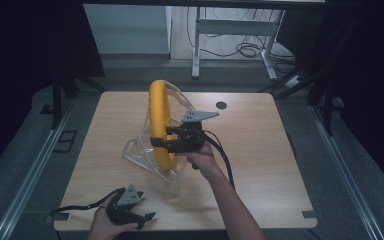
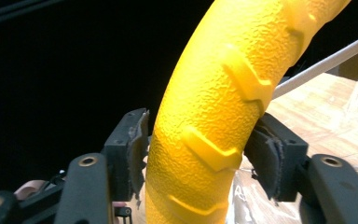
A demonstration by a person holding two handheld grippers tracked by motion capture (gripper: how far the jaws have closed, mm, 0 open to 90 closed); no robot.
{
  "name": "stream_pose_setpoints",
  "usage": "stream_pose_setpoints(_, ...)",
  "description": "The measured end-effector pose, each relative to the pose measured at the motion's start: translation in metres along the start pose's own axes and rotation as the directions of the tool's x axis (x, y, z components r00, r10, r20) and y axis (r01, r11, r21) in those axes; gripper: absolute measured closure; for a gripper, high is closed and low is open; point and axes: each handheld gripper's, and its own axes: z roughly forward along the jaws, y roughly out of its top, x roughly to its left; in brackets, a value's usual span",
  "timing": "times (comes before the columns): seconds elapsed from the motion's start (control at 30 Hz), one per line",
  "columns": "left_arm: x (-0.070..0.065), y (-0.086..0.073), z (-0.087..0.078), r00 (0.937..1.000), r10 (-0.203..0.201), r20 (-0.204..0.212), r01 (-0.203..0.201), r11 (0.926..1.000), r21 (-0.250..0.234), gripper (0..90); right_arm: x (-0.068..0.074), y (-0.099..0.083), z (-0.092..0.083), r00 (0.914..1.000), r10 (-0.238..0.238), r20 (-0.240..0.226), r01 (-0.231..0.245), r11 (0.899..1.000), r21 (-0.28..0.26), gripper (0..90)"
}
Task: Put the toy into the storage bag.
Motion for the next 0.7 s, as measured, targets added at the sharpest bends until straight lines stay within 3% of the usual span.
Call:
stream_pose_setpoints(0.17, 0.0, 0.0, -0.001, 1.0, 0.002, -0.005, -0.002, 1.0, -0.002, 18.1, 0.005, 0.001, -0.006, 0.998, -0.03, 0.056, 0.03, 1.0, -0.001, 28.9)
stream_pose_setpoints(0.4, 0.001, 0.0, -0.004, 0.9998, 0.006, -0.017, -0.006, 1.0, -0.007, 18.0, 0.009, -0.001, -0.025, 0.9945, -0.053, 0.091, 0.054, 0.999, -0.006, 27.5)
stream_pose_setpoints(0.7, 0.002, 0.0, -0.004, 0.9996, 0.001, -0.027, -0.002, 1.0, -0.006, 18.0, 0.009, -0.019, -0.067, 0.975, -0.121, 0.186, 0.114, 0.992, 0.05, 29.3)
